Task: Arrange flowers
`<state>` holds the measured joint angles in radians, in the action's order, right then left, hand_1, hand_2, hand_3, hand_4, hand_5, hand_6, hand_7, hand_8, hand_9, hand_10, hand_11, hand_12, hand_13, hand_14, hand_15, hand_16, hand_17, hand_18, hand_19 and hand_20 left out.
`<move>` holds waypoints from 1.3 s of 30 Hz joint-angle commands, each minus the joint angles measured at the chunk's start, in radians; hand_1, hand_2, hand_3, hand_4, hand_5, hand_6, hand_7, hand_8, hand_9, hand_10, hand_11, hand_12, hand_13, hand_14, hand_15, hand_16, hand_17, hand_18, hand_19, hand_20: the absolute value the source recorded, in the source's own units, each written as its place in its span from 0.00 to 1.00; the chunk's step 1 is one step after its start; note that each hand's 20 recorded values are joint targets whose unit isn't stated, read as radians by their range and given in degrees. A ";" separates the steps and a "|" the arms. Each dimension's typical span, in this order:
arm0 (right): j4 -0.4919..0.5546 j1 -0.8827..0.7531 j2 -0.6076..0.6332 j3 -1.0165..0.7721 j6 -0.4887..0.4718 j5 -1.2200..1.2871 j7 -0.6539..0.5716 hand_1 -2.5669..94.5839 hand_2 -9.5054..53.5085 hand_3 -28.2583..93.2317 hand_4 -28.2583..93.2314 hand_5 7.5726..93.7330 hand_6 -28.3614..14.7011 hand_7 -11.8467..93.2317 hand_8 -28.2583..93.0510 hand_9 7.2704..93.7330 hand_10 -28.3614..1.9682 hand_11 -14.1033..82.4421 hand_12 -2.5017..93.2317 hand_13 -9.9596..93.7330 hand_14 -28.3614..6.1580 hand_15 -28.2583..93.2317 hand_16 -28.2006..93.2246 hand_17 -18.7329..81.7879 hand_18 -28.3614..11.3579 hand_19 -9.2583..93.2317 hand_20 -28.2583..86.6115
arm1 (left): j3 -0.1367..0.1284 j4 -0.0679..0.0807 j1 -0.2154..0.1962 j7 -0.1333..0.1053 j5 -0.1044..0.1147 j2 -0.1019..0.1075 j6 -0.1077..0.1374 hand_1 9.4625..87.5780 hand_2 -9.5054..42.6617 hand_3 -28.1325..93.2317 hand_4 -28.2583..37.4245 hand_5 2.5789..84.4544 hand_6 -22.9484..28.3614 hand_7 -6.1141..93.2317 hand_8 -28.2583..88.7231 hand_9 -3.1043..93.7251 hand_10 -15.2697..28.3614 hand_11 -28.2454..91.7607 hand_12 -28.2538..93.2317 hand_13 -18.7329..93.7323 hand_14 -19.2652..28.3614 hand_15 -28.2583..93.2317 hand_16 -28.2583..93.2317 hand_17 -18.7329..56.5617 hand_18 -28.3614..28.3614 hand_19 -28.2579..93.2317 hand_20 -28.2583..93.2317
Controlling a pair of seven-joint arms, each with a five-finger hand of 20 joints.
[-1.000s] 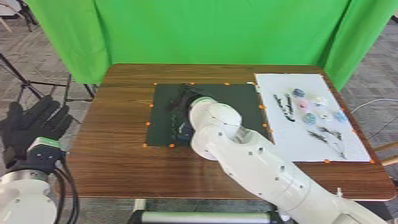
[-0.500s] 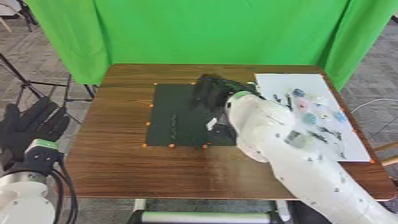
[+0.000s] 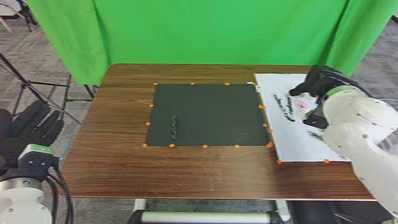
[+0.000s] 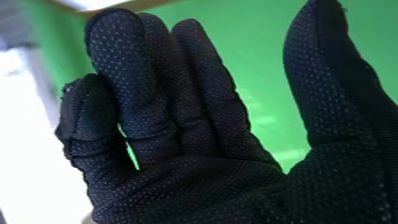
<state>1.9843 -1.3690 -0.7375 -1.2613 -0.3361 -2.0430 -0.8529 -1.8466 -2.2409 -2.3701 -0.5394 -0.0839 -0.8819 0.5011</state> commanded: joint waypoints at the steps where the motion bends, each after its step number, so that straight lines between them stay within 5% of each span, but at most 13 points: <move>1: -0.132 0.089 -0.002 0.063 -0.145 -0.064 -0.067 0.37 0.00 0.79 0.00 0.64 0.43 0.28 0.17 0.70 0.28 0.35 0.24 0.74 0.39 0.69 0.46 0.57 0.04 0.98 0.50 | 0.000 -0.009 -0.025 -0.006 0.001 -0.004 0.001 0.21 0.41 0.83 0.00 0.54 0.61 0.27 0.14 0.47 0.70 0.47 0.31 0.44 0.77 0.67 0.15 0.20 0.78 0.59 0.35; 10: -0.267 0.222 -0.016 0.176 -0.314 -0.041 -0.128 0.38 0.00 0.74 0.00 0.63 0.42 0.26 0.17 0.68 0.26 0.36 0.25 0.70 0.35 0.73 0.49 0.55 0.01 0.97 0.52 | -0.004 -0.017 -0.039 -0.010 0.010 -0.011 0.011 0.21 0.41 0.83 0.00 0.54 0.61 0.27 0.14 0.46 0.70 0.48 0.31 0.44 0.77 0.68 0.15 0.20 0.78 0.59 0.34; 21: -0.090 -0.046 0.098 -0.103 -0.131 0.093 -0.068 0.37 0.00 0.75 0.00 0.63 0.42 0.25 0.17 0.65 0.25 0.37 0.26 0.67 0.30 0.75 0.49 0.53 0.01 0.95 0.51 | -0.003 -0.019 -0.050 -0.037 0.023 0.002 0.001 0.21 0.41 0.83 0.00 0.54 0.61 0.27 0.14 0.46 0.70 0.48 0.31 0.44 0.77 0.68 0.15 0.20 0.78 0.59 0.34; 22: -0.079 -0.065 0.105 -0.122 -0.125 0.107 -0.074 0.37 0.00 0.75 0.00 0.63 0.42 0.25 0.17 0.65 0.25 0.38 0.26 0.67 0.30 0.75 0.49 0.53 0.01 0.95 0.51 | -0.007 -0.019 -0.046 -0.019 0.002 -0.011 -0.003 0.21 0.41 0.83 0.00 0.54 0.61 0.27 0.14 0.47 0.70 0.48 0.31 0.44 0.77 0.68 0.15 0.20 0.78 0.59 0.34; 39: -0.001 -0.279 0.153 -0.314 -0.258 0.234 -0.097 0.37 0.00 0.73 0.00 0.63 0.44 0.27 0.16 0.66 0.28 0.42 0.28 0.67 0.31 0.75 0.48 0.52 0.02 0.93 0.50 | 0.001 -0.015 -0.040 -0.013 0.005 -0.004 -0.002 0.21 0.42 0.83 0.00 0.54 0.61 0.27 0.14 0.46 0.70 0.48 0.31 0.44 0.77 0.68 0.15 0.20 0.78 0.59 0.34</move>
<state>1.9475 -1.6009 -0.5751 -1.5459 -0.5650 -1.8152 -0.9316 -1.8461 -2.2518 -2.3982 -0.5594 -0.0742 -0.8843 0.5053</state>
